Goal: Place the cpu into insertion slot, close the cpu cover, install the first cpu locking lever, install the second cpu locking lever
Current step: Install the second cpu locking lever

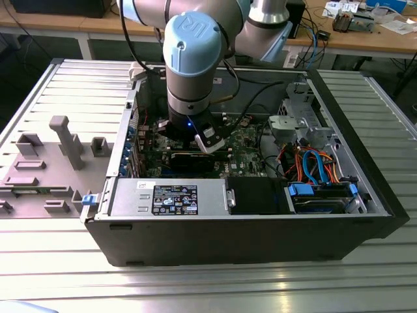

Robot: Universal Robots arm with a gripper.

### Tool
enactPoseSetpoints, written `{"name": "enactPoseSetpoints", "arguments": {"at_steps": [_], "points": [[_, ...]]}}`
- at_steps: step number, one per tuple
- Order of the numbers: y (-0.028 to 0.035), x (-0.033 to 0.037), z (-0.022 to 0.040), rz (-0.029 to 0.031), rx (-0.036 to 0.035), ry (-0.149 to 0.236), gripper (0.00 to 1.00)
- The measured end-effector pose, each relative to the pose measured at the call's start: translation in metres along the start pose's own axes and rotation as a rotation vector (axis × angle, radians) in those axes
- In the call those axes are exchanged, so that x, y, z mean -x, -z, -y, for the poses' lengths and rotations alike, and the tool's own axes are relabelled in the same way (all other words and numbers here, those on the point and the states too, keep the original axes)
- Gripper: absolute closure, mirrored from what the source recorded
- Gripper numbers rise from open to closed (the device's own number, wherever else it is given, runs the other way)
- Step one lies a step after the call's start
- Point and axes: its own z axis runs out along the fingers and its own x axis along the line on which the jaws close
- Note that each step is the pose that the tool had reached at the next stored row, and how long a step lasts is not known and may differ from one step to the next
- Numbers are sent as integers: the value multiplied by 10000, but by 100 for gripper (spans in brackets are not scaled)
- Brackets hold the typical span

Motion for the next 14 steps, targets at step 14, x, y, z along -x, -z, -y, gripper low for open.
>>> {"name": "enactPoseSetpoints", "arguments": {"at_steps": [14], "points": [[-49,-27,2,11,160,4,89]]}}
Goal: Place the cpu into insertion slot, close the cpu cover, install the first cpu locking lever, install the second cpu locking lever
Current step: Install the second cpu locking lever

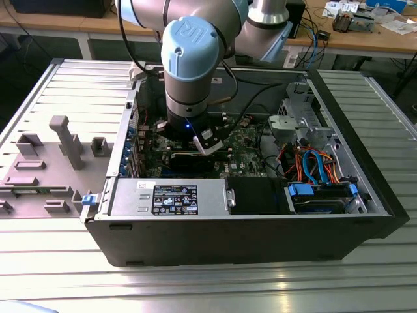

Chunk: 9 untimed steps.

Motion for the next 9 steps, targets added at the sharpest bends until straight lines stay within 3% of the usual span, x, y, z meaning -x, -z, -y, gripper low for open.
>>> {"name": "enactPoseSetpoints", "arguments": {"at_steps": [6,9], "points": [[-9,-2,-10,-2,-4,-1,89],[-13,-2,-10,-3,-74,-3,89]]}}
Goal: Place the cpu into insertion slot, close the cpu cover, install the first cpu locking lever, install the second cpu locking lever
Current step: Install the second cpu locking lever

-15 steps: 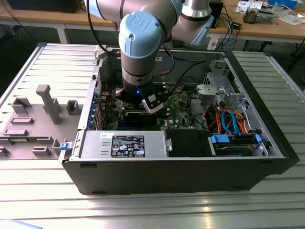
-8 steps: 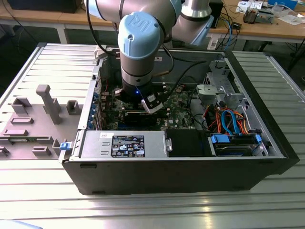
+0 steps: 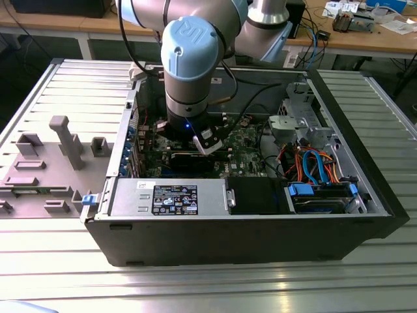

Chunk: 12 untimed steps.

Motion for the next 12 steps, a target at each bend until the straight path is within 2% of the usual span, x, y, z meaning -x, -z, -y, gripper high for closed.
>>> {"name": "enactPoseSetpoints", "arguments": {"at_steps": [1,8,12], "points": [[1,0,1,-5,-47,-1,89],[25,0,-6,-3,-45,0,89],[92,0,-27,-5,-49,0,89]]}}
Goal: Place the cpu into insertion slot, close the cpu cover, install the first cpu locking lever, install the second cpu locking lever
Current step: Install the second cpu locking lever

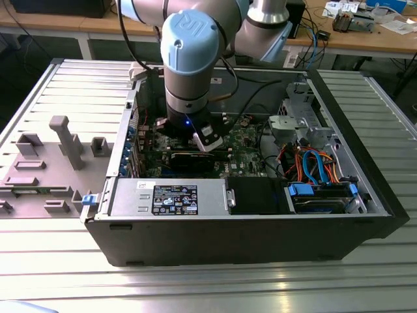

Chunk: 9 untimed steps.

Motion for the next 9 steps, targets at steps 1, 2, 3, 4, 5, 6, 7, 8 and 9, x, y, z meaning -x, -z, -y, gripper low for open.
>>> {"name": "enactPoseSetpoints", "arguments": {"at_steps": [1,2,3,4,5,6,7,8,9], "points": [[22,0,-7,0,0,0,89],[40,0,-13,0,-1,0,89],[67,0,-22,0,0,0,89],[85,0,-28,0,0,-1,89],[118,0,-38,0,0,-1,89],[153,0,-49,0,0,0,89],[174,0,-56,0,0,-1,89],[183,0,-59,1,0,-1,89],[188,0,-61,2,1,-6,89]]}}
